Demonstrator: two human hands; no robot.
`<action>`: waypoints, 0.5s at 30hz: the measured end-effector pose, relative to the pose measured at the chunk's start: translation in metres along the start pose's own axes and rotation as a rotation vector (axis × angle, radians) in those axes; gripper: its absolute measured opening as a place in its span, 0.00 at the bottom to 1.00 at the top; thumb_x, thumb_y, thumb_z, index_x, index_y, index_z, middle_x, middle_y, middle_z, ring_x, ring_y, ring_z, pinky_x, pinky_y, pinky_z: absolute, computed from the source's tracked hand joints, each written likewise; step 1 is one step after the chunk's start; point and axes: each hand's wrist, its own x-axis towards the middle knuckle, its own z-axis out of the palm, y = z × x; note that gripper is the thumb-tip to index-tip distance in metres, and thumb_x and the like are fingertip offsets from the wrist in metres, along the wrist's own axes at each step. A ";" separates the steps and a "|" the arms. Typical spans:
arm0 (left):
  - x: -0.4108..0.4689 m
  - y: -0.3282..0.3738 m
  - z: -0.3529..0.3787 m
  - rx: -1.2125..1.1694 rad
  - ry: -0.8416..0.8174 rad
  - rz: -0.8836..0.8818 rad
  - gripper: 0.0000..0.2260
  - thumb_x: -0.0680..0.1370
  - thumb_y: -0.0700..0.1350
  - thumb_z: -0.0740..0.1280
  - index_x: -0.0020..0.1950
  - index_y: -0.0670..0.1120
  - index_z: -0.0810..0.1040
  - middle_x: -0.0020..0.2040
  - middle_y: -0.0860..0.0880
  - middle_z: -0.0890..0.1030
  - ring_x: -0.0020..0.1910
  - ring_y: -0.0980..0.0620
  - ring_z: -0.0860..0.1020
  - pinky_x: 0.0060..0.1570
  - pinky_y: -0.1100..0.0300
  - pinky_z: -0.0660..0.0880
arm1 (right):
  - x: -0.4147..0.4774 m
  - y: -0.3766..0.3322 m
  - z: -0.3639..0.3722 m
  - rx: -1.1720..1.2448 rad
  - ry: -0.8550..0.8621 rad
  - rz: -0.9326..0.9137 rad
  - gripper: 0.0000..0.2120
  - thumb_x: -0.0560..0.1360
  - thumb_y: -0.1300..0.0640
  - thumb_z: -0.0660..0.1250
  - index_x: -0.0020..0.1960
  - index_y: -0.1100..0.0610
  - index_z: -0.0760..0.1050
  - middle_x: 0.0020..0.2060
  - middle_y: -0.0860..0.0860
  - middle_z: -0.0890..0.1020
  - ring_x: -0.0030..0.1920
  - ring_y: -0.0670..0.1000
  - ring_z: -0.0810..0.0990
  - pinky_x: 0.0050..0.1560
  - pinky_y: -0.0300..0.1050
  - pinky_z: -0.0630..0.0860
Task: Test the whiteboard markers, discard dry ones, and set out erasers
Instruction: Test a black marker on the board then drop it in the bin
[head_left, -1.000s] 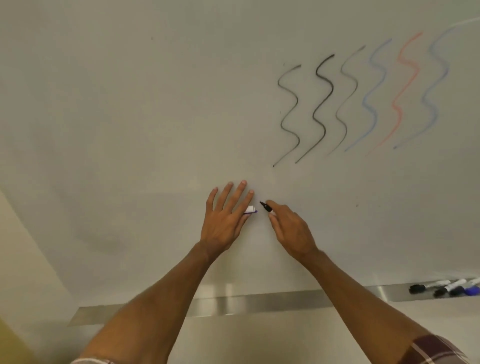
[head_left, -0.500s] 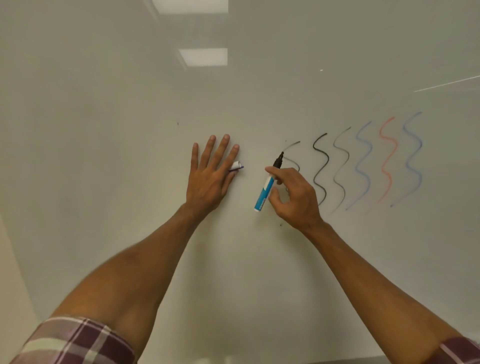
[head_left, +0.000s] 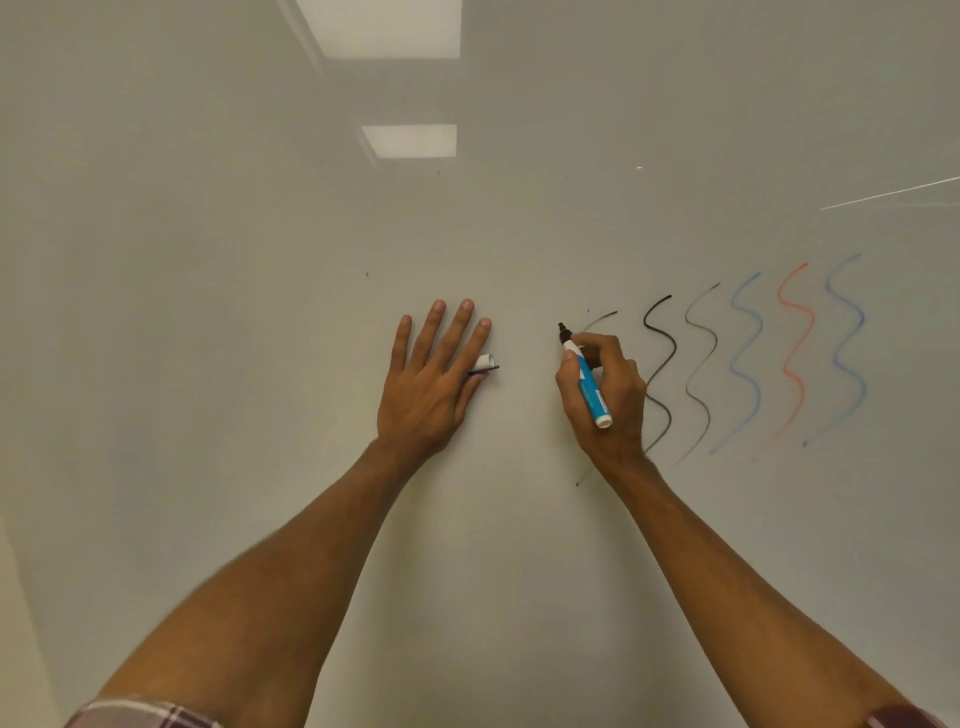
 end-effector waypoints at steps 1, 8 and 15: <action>0.000 0.000 0.001 0.001 -0.005 -0.004 0.24 0.84 0.54 0.52 0.79 0.48 0.56 0.79 0.46 0.55 0.78 0.42 0.52 0.75 0.40 0.52 | -0.001 0.002 0.001 -0.002 -0.007 -0.013 0.11 0.76 0.53 0.62 0.54 0.60 0.72 0.37 0.56 0.78 0.32 0.50 0.75 0.34 0.52 0.79; 0.001 0.001 0.001 0.024 -0.037 -0.006 0.25 0.84 0.56 0.49 0.79 0.47 0.55 0.79 0.45 0.54 0.78 0.42 0.50 0.76 0.41 0.48 | -0.024 0.011 0.002 -0.083 -0.182 -0.181 0.12 0.75 0.53 0.62 0.53 0.60 0.72 0.37 0.57 0.79 0.35 0.49 0.75 0.37 0.41 0.73; 0.000 0.002 0.000 0.016 -0.010 -0.009 0.24 0.85 0.55 0.51 0.79 0.47 0.59 0.79 0.44 0.58 0.78 0.42 0.53 0.75 0.40 0.52 | -0.067 0.011 -0.014 0.000 -0.075 0.036 0.12 0.77 0.55 0.61 0.46 0.64 0.74 0.34 0.54 0.76 0.31 0.49 0.73 0.34 0.39 0.72</action>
